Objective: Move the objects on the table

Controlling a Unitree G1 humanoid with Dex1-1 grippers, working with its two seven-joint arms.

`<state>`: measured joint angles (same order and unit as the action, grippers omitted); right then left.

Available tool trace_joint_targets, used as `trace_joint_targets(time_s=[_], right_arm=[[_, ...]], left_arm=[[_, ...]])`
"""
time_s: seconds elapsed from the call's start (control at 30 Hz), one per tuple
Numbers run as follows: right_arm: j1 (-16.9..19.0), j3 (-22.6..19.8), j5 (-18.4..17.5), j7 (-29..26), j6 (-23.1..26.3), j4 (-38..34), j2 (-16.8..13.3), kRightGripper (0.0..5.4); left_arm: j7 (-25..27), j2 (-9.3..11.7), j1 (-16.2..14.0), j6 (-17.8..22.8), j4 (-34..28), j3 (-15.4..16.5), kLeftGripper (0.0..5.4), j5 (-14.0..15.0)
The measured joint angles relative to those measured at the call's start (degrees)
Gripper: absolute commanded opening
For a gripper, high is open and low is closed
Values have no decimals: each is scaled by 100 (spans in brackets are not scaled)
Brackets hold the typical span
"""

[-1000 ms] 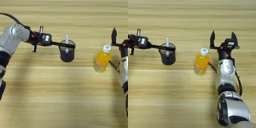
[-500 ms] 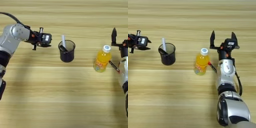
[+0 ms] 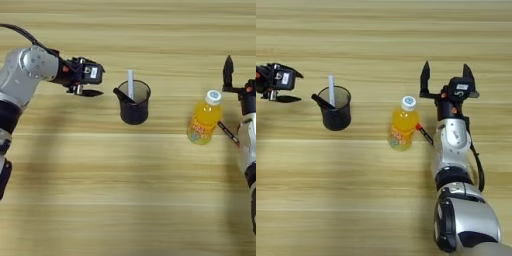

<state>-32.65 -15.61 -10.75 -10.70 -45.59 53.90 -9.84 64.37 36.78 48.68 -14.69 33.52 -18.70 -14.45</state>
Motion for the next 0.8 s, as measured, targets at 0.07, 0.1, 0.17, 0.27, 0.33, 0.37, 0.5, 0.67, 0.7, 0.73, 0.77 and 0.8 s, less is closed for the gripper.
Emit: trace_joint_targets(time_s=[0.07, 0.1, 0.17, 0.27, 0.33, 0.37, 0.5, 0.67, 0.7, 0.73, 0.77, 0.8], right_arm=[[0, 0, 0, 0, 0, 1, 0, 540], [0, 0, 0, 0, 0, 1, 0, 540], [0, -2, 0, 0, 0, 4, -2, 540], [0, -3, -1, -1, 1, 9, -6, 540], [-1, -5, -2, -2, 0, 13, -9, 540], [-1, -3, -1, -3, 0, 16, -9, 540], [-1, -3, -1, -8, 1, 28, -15, 540], [-1, -6, -2, -17, 0, 30, -24, 540], [-1, -8, -10, -22, 1, 31, -32, 540], [-1, -10, -12, -33, 1, 31, -38, 540], [0, -11, -14, -45, 1, 32, -43, 540], [-1, -13, -14, -58, 0, 35, -48, 540]], left_arm=[[7, 1, -29, 68, -238, 131, 365, 204], [8, 1, -44, 78, -280, 155, 374, 239], [7, 6, -168, 133, -500, 273, 388, 394], [5, 19, -455, 291, -787, 417, 422, 631], [4, 41, -625, 409, -1053, 582, 438, 865], [4, 45, -737, 512, -1236, 705, 445, 1057], [-39, 41, -1387, 838, -1979, 1066, 485, 1689], [-487, -125, -2088, 1252, -2625, 1593, 537, 2373], [-706, -286, -2273, 1334, -2756, 1728, 537, 2538], [-898, -453, -2441, 1413, -2857, 1821, 537, 2680], [-1077, -578, -2560, 1433, -2913, 1866, 537, 2754], [-1291, -723, -2655, 1428, -2968, 1917, 537, 2806]])
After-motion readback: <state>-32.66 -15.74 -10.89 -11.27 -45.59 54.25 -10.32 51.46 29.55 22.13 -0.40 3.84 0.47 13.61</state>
